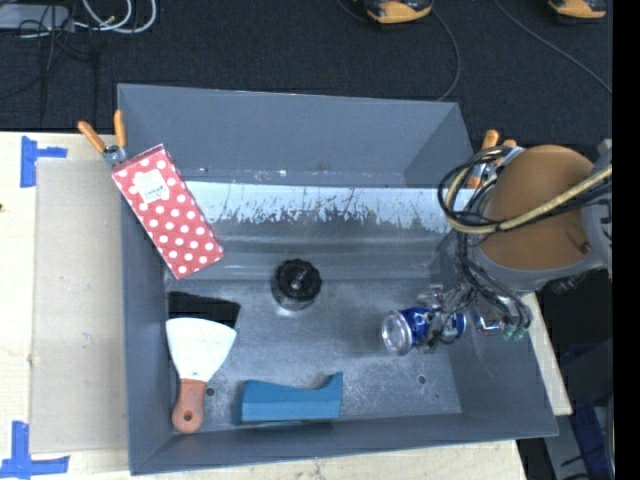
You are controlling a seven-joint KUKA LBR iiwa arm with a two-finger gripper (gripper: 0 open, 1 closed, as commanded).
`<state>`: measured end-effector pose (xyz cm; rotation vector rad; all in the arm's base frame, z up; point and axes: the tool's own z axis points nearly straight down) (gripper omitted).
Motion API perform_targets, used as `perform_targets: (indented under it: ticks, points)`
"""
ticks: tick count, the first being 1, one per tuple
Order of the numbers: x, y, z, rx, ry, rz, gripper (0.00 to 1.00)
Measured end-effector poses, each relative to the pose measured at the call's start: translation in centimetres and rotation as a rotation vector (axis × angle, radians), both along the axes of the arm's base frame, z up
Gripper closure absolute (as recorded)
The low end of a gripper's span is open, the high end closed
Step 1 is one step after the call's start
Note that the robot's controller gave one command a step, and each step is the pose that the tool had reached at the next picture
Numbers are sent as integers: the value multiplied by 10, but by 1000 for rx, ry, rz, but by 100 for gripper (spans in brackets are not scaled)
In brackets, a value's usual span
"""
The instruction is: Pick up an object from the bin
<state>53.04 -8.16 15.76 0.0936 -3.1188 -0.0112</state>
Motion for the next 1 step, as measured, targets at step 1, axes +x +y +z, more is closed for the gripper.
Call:
perform_targets:
  ticks: [1]
  points:
    - [12,-4,-13,-6,-33,-11,100]
